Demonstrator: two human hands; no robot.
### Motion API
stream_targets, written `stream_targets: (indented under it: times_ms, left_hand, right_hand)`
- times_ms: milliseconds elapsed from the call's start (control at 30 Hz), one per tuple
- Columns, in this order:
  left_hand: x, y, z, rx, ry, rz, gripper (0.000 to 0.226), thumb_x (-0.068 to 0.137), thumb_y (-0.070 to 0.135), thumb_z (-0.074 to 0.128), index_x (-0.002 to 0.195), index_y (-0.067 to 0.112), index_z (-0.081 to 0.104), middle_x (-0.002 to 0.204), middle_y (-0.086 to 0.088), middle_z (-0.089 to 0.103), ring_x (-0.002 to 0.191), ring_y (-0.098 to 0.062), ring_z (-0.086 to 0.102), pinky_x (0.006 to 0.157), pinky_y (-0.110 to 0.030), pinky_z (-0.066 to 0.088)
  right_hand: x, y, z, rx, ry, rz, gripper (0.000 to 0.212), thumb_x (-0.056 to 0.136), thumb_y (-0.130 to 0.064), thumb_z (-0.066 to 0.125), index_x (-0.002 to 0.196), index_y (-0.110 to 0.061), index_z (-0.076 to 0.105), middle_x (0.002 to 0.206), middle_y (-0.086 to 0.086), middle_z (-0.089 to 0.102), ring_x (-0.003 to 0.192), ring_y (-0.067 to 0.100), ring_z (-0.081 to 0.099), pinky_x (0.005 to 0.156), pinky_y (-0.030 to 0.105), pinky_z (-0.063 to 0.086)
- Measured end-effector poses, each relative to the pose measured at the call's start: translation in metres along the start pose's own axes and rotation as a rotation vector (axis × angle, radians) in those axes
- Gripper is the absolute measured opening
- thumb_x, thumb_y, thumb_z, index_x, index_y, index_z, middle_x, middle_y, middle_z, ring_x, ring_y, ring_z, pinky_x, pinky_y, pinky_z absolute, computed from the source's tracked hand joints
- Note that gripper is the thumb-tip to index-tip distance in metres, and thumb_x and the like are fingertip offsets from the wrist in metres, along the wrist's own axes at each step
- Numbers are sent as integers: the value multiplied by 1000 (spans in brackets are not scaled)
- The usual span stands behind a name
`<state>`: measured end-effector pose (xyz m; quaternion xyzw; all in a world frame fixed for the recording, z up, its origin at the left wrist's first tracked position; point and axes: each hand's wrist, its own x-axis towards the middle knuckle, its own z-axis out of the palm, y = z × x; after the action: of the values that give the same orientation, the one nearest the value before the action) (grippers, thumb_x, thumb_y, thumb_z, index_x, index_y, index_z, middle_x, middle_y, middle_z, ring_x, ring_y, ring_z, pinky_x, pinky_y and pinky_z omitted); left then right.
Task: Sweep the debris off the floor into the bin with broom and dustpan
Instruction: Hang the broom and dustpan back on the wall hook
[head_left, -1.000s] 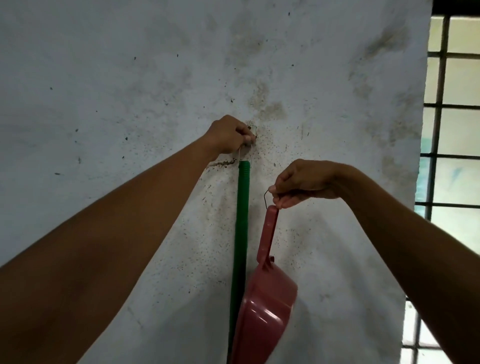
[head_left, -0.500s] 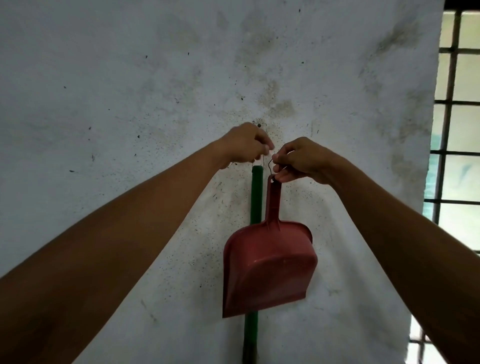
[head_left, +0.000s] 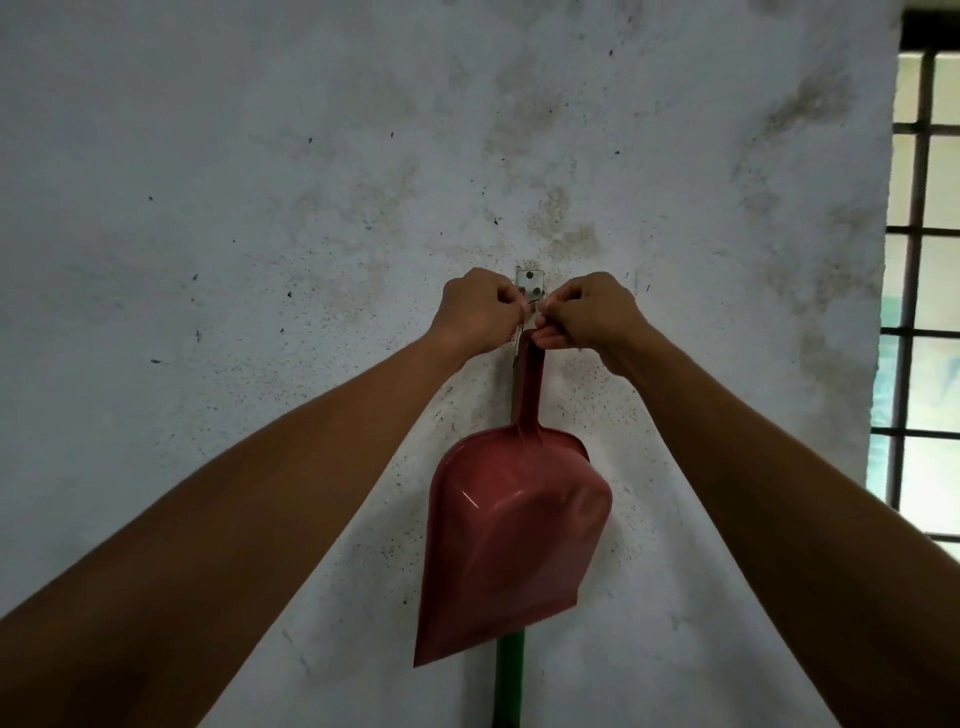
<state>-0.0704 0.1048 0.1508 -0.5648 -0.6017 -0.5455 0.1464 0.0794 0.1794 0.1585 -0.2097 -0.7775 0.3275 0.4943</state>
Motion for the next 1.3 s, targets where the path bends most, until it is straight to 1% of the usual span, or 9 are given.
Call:
stream_targets:
  times_ms: [200,367,633,733,867,967,1033,1167,1300]
  left_hand:
    - [8,1,3,57,87,8,17,94,5,66,87,11,81,82,-5,77,71,-21,74,67,-35,65]
    - [14,2,10,100,84,-9,17,95,4,64,89,7,80,85,-8,77,79,-25,76,73,-41,66]
    - [4,-2,10,97,38,-8,12,93,3,66,92,11,74,93,-6,77,92,-25,75,88,-42,63]
    - [-5,0,10,105,24,-7,18,92,1,64,90,18,71,98,-5,75,97,-26,74,90,-42,62]
    - [-22,0,3,96,35,-17,6,95,18,69,92,16,74,89,-1,76,87,-19,74,84,-39,63]
    - [-38,-2,-6,92,-2,-39,13,96,28,74,92,16,75,88,-2,77,85,-19,75,84,-36,63]
    - [-50,-4,-10,123,-48,-39,5,95,17,73,91,15,76,93,-4,78,91,-21,76,90,-40,62]
    - [-76,-9,-23,104,-113,-65,12,92,8,67,92,12,78,91,-3,78,91,-22,75,90,-41,62]
    - [-103,-21,-37,11,-120,-99,11,93,12,68,93,16,78,95,2,77,93,-16,74,90,-32,61]
  right_hand:
    - [9,-6,10,-96,75,-20,20,100,0,67,81,-1,72,77,18,75,61,21,76,65,34,67]
    - [18,0,11,-137,102,9,21,98,2,65,79,-2,72,79,21,77,70,31,79,74,43,68]
    - [3,16,14,-72,83,50,14,101,3,63,90,-3,68,84,21,76,58,22,75,54,33,63]
    - [-7,25,19,-5,114,55,2,102,-3,66,101,-3,67,88,18,77,60,21,76,54,31,61]
    - [-26,34,24,47,106,53,20,105,-29,67,108,-9,71,97,9,78,71,19,76,57,29,62]
    - [-45,39,29,-47,97,68,27,99,-41,74,110,-16,71,98,1,78,78,19,77,57,27,61]
    - [-57,41,32,-107,133,77,23,94,-37,81,103,-17,72,95,2,77,77,19,75,58,29,61]
    - [-83,38,35,-161,180,97,18,86,-26,89,89,-19,73,89,3,77,76,20,76,65,34,65]
    - [-117,34,31,-152,202,135,16,85,-20,89,90,-18,74,88,3,78,69,11,73,66,35,66]
